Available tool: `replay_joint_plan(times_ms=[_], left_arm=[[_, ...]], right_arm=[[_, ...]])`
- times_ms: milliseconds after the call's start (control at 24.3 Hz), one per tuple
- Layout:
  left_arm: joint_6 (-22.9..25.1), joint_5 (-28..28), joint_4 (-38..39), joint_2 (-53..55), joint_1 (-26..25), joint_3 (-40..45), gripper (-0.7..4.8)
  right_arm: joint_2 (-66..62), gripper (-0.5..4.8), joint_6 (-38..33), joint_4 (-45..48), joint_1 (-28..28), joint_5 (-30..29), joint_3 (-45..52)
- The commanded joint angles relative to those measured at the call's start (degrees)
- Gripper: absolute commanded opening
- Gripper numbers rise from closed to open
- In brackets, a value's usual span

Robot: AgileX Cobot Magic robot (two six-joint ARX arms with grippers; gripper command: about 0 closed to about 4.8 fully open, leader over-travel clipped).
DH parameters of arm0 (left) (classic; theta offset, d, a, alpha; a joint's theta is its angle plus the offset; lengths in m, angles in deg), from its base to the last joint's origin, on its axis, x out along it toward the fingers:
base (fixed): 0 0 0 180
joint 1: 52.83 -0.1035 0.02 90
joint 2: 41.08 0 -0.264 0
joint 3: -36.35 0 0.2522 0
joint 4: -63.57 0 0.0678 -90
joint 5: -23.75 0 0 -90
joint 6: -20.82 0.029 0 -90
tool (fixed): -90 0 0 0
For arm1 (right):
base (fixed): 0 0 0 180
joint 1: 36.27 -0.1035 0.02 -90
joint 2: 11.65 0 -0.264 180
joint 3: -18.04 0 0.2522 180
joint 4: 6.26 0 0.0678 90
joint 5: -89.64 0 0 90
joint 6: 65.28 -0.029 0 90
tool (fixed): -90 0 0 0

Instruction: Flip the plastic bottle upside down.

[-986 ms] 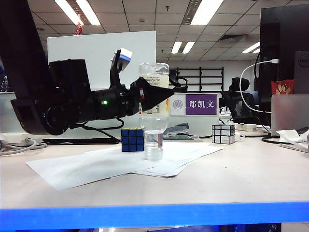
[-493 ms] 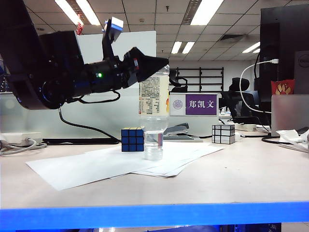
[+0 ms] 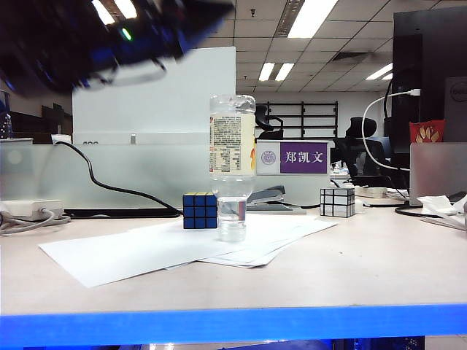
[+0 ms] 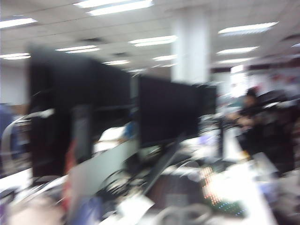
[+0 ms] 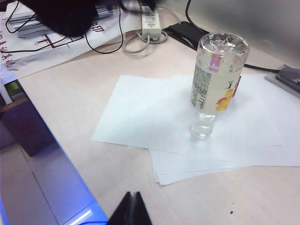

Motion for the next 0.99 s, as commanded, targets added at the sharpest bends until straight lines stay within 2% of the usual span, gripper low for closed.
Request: replay_joint_plan(times_ms=[41, 123, 164, 329, 370, 452, 493, 575, 658, 699, 740, 781, 822, 863, 904, 945, 986], left_arm=[[-16.5, 8.07, 1.53, -8.24, -3.02, -0.15, -0.05], [-22.93, 15.63, 2.01, -15.37, -5.2, -0.17, -0.05], [-24.81, 17.27, 1.81, -18.03, -6.01, -0.17, -0.05], [-38.95, 17.53, 2.54, -33.97, -13.22, -0.17, -0.05], [-43.85, 16.94, 2.91, -39.15, -15.74, -0.17, -0.05], [-49.13, 16.59, 3.26, -47.63, -20.63, -0.17, -0.05], [-50.31, 16.52, 4.37, -51.01, -22.51, -0.17, -0.05], [-50.93, 18.08, 12.37, -60.98, -28.02, -0.17, -0.05], [-43.85, 20.02, 25.33, -70.34, -31.43, -0.17, -0.05], [-36.65, 20.44, 34.86, -75.6, -33.53, -0.17, -0.05], [-31.74, 20.35, 41.16, -78.73, -35.23, -0.17, -0.05], [-23.91, 18.16, 52.22, -83.36, -38.47, -0.17, -0.05], [-19.08, 15.52, 59.3, -86.01, -40.63, -0.17, -0.05], [-10.99, 10.8, 69.92, -89.39, -42.75, -0.17, -0.05], [-6.27, 5.73, 77.5, -91.21, -42.88, -0.17, -0.05], [-2.73, -1.57, 85.92, -92.89, -42.88, -0.17, -0.05], [-1.16, -4.85, 90.33, -93.57, -42.88, -0.17, -0.05]], right_arm=[[0.98, -0.09, -0.26, 1.75, -0.11, 0.31, -2.23], [1.84, -0.09, -1.05, 3.21, -0.11, 0.31, -4.13], [2.38, -0.09, -1.49, 4.42, -0.11, 0.28, -4.79], [6.47, -0.09, -1.81, 12.31, -0.07, 0.35, -7.08], [8.04, -0.09, -1.84, 14.6, -0.07, 0.35, -7.39], [10.27, -0.09, -1.79, 17.55, -0.07, 0.33, -7.41], [10.97, -0.09, -1.77, 17.9, -0.07, 0.33, -7.43], [12.9, -0.09, -1.77, 17.55, -0.07, 0.52, -7.43], [14.73, -0.09, -1.77, 16.74, -0.07, 0.52, -7.43], [16.02, -0.09, -1.77, 16.22, -0.07, 0.5, -7.43], [16.94, -0.09, -1.77, 16.15, -0.07, 0.5, -7.43], [18.18, -0.09, -1.79, 16.15, -0.07, 0.52, -7.43], [19.3, -0.09, -1.81, 16.13, -0.07, 0.87, -7.45], [20.7, -0.09, -2.93, 16.11, -0.07, 3.17, -7.48], [21.75, -0.09, -5.57, 16.09, -0.04, 5.9, -7.5], [22.84, -0.09, -9.62, 15.65, -0.04, 8.52, -7.5], [23.63, -0.09, -12.09, 14.53, -0.04, 10.73, -7.52]])
